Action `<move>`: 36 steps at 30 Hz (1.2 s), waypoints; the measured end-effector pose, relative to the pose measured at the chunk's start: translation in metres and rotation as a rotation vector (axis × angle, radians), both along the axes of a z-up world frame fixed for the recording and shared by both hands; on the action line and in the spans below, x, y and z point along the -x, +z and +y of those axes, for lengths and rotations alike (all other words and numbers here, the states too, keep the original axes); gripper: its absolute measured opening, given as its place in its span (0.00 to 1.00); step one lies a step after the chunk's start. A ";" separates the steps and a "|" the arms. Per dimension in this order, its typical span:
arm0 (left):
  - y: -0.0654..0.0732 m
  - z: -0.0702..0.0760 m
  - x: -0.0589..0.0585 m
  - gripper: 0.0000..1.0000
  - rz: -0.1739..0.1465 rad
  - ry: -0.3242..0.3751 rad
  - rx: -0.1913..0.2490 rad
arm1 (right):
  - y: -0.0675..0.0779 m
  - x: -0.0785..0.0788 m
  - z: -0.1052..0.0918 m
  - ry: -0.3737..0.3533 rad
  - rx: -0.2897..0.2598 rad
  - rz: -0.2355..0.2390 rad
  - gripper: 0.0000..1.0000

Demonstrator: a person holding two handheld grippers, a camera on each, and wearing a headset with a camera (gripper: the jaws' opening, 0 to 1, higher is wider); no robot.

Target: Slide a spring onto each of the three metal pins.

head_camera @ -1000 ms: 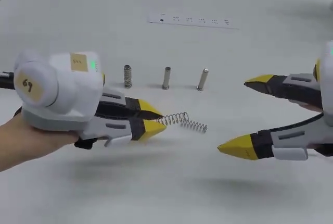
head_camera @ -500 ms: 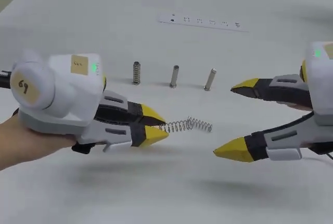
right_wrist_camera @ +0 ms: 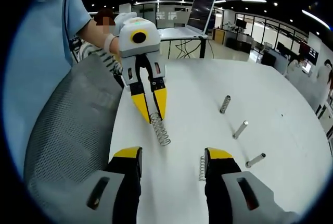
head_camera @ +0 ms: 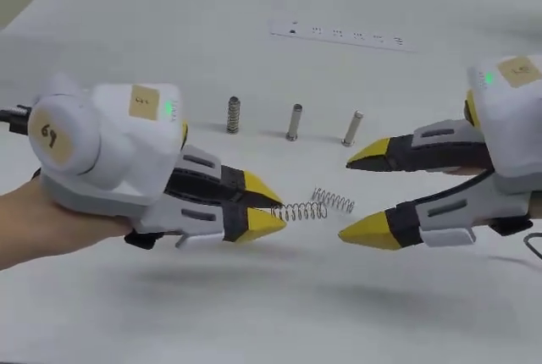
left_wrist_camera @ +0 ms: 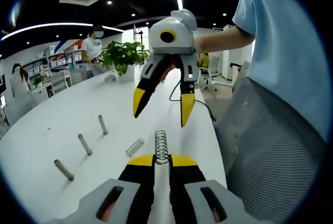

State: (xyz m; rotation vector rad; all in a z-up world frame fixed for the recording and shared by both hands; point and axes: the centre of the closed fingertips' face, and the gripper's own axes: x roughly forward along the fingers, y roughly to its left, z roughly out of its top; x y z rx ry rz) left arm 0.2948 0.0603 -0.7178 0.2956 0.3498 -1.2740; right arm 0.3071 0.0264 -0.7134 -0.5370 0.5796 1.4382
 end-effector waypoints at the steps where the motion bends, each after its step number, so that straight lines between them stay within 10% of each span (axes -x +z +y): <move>1: 0.000 0.000 0.000 0.02 0.001 -0.001 0.002 | 0.000 0.001 0.001 0.006 0.000 0.001 0.41; 13: -0.003 -0.002 0.003 0.02 0.002 -0.020 -0.010 | -0.011 0.013 0.008 0.101 0.037 0.028 0.19; 36: -0.004 -0.003 0.007 0.02 0.010 -0.037 -0.012 | -0.021 0.018 0.011 0.168 0.069 0.047 0.08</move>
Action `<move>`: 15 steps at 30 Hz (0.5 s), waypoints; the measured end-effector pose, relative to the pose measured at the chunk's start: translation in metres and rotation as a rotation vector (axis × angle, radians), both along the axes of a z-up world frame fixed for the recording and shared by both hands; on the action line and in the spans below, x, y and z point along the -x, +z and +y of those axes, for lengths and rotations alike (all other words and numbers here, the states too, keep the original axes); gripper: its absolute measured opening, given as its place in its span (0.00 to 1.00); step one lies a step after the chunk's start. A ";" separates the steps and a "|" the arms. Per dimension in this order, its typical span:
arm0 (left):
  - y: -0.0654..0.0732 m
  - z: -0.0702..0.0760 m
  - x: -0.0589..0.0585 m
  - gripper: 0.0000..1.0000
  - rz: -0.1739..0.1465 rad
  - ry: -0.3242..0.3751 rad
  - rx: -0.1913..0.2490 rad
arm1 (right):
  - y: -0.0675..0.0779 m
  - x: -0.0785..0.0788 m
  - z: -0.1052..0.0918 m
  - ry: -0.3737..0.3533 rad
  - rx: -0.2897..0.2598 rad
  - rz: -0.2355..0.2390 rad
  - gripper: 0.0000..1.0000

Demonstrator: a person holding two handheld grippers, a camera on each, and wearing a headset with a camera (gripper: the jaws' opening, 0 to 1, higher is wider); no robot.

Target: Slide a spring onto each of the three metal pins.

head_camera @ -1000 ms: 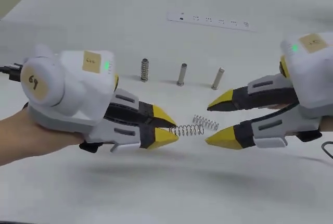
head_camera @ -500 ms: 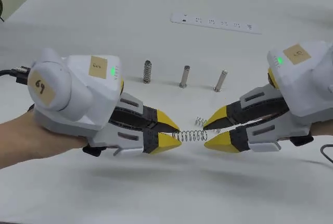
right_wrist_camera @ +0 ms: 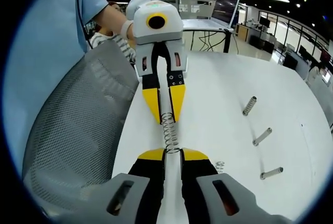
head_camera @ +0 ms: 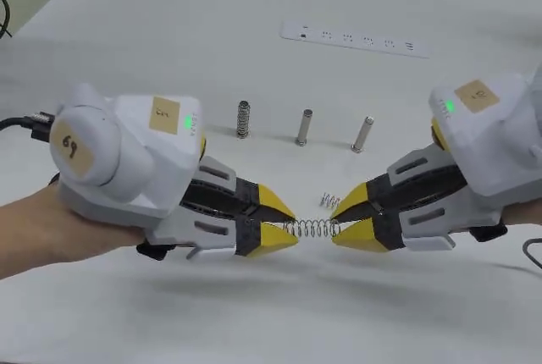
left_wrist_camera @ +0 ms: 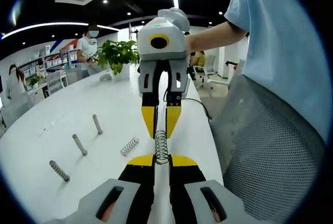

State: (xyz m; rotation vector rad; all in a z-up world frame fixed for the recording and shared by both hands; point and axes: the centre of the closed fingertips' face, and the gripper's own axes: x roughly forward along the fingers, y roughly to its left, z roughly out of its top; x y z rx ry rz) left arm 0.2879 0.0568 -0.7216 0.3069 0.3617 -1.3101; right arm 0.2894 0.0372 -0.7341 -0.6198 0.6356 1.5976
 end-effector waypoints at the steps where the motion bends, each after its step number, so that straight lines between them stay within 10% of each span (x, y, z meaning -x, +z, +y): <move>1: 0.000 0.000 0.000 0.02 0.000 0.000 -0.001 | 0.000 0.000 0.000 0.001 0.000 0.000 0.08; 15: -0.003 -0.001 -0.001 0.02 0.020 0.006 0.002 | 0.002 0.000 -0.001 0.015 0.022 -0.008 0.08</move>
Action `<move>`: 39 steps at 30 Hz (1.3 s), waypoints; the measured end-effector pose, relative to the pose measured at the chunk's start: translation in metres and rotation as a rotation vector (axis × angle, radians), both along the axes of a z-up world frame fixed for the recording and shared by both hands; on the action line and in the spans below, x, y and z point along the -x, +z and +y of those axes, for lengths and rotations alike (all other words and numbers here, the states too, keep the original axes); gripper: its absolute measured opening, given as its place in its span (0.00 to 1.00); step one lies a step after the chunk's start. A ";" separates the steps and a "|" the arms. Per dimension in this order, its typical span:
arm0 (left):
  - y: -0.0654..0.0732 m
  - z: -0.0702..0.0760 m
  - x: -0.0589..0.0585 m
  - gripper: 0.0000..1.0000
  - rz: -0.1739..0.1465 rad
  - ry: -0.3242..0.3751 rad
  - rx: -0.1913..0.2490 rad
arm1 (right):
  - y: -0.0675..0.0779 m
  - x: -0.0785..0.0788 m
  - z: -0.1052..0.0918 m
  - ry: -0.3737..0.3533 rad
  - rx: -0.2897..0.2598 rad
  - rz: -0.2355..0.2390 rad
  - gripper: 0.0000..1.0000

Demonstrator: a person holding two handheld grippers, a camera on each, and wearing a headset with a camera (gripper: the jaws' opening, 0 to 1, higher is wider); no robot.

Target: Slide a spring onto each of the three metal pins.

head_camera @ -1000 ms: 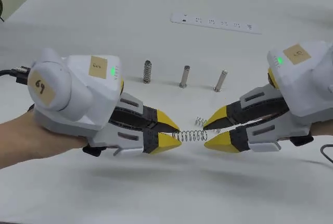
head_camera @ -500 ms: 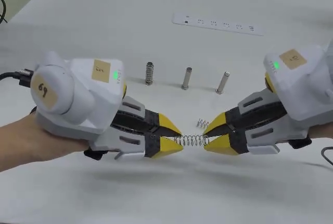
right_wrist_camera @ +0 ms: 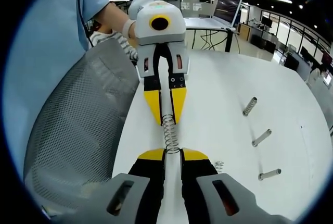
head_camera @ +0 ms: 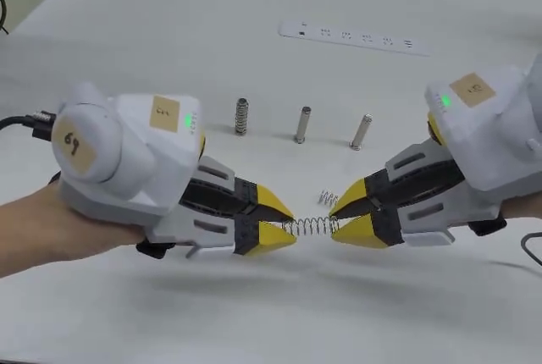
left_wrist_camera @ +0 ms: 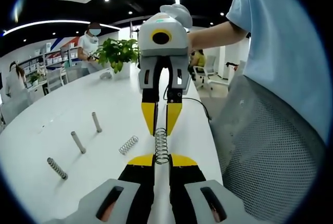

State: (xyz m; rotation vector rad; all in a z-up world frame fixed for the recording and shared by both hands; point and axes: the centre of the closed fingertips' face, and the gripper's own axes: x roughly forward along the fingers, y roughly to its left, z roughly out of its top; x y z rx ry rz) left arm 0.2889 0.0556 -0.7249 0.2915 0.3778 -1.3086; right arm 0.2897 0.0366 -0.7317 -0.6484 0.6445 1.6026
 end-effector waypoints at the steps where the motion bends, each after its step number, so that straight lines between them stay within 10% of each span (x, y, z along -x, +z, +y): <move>1: 0.000 0.000 0.000 0.02 0.002 0.001 0.000 | 0.001 0.000 0.000 0.001 0.001 -0.001 0.08; 39: -0.003 -0.004 -0.002 0.01 0.030 0.027 0.024 | 0.037 0.000 0.023 0.035 -0.016 -0.070 0.08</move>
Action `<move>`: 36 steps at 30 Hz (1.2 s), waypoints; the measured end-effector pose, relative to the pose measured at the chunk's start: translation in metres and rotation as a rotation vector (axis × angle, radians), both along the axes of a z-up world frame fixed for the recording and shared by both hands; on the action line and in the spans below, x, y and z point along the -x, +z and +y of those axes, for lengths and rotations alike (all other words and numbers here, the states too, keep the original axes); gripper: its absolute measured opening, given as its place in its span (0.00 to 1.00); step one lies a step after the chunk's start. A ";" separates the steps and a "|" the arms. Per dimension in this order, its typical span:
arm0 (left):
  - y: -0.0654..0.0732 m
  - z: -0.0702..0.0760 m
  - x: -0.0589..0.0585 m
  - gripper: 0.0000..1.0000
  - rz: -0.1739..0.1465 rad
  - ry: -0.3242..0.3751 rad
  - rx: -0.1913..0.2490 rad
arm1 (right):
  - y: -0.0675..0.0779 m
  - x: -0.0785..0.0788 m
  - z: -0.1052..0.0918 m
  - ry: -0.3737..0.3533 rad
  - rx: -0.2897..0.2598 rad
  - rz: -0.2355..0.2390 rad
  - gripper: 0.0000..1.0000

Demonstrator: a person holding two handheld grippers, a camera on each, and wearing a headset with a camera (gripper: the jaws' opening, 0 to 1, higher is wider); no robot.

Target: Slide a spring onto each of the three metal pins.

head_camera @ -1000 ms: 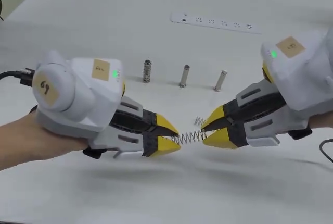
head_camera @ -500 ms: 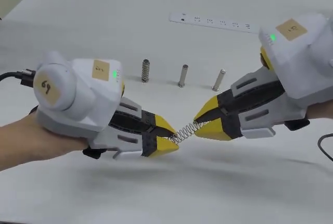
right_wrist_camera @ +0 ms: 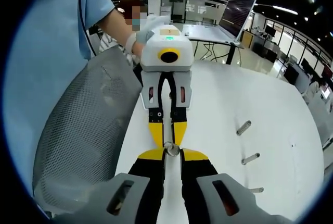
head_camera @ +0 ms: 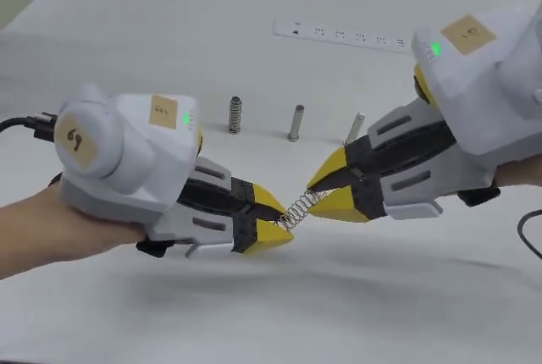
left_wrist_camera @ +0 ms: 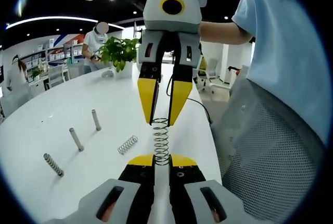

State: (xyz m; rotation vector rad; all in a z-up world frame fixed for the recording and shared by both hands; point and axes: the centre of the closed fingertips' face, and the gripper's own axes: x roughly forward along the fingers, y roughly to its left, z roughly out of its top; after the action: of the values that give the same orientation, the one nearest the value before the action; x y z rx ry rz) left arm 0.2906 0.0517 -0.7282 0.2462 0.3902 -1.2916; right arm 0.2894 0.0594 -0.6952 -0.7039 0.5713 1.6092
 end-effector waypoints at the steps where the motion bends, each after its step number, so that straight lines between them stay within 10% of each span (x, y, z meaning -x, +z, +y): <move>1: 0.000 0.000 0.000 0.01 -0.006 0.003 0.000 | 0.000 0.000 0.000 0.000 0.001 -0.003 0.08; 17: 0.006 -0.001 -0.001 0.01 -0.050 0.017 0.002 | 0.005 0.000 -0.003 0.019 0.011 -0.023 0.09; 22: 0.006 0.000 -0.002 0.01 -0.053 0.021 -0.004 | 0.006 -0.003 -0.006 0.030 0.043 -0.060 0.27; 36: 0.006 -0.008 -0.003 0.01 -0.102 0.000 -0.032 | 0.000 0.002 -0.005 0.086 0.134 -0.041 0.24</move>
State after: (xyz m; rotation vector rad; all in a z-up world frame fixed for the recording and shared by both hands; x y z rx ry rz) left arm 0.2938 0.0439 -0.7225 0.3380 0.3240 -1.2678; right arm 0.2869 0.0541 -0.6954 -0.8693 0.6308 1.6431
